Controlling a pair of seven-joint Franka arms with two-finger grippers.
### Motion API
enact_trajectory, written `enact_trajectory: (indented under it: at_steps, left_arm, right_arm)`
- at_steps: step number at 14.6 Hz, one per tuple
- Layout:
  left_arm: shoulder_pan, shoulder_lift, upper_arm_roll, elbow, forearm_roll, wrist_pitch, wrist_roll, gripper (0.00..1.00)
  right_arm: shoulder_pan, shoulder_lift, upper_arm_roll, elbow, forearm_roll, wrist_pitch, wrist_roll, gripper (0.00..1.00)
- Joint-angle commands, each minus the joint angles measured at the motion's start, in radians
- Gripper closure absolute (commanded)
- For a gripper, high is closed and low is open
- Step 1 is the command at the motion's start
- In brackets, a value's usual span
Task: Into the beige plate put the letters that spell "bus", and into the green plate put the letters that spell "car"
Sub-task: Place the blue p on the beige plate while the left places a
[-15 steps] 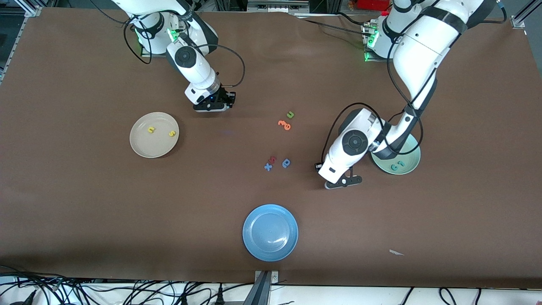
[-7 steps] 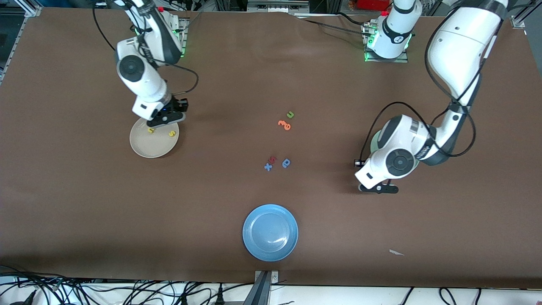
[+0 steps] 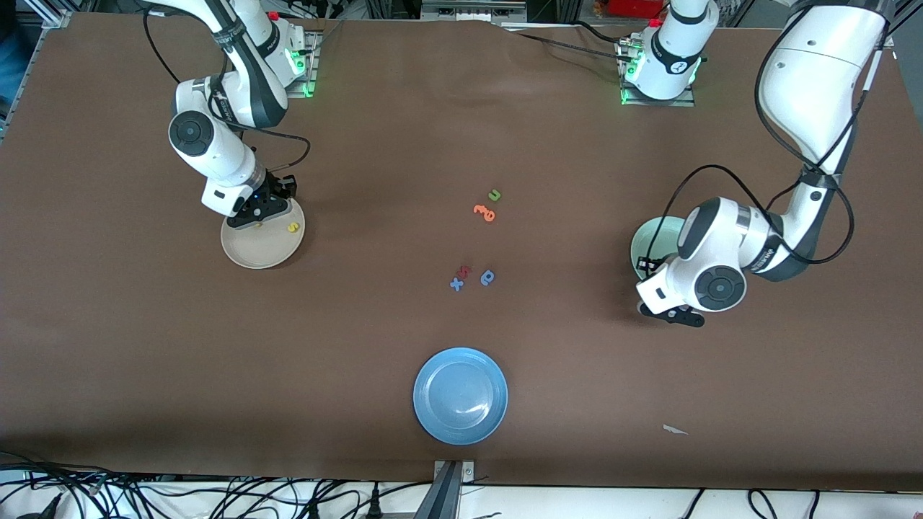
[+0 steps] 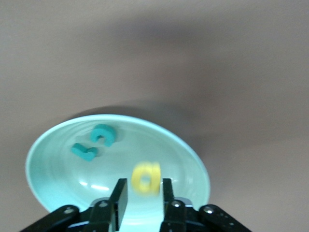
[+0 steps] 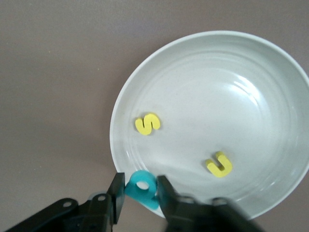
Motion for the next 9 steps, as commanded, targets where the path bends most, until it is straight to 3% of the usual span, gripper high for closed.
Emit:
enact_trajectory:
  at_steps: [1,3,7,9]
  left_arm:
    - [0.036,-0.026,-0.007,-0.006,0.034,-0.040,0.058,0.00]
    - [0.042,-0.029,-0.009,0.027,0.025,-0.060,0.049,0.00]
    - [0.045,-0.041,-0.012,0.128,-0.018,-0.142,0.035,0.00]
    - [0.050,-0.041,-0.009,0.168,-0.047,-0.164,0.035,0.00]
  right_arm:
    - [-0.019,0.005,0.005,0.053,0.005,-0.007,-0.027,0.00]
    - [-0.021,-0.004,-0.003,0.122,0.008,-0.112,-0.027,0.00]
    - [-0.048,-0.007,-0.026,0.385,0.014,-0.462,-0.016,0.00]
    - [-0.067,-0.026,-0.027,0.461,0.014,-0.534,-0.016,0.00]
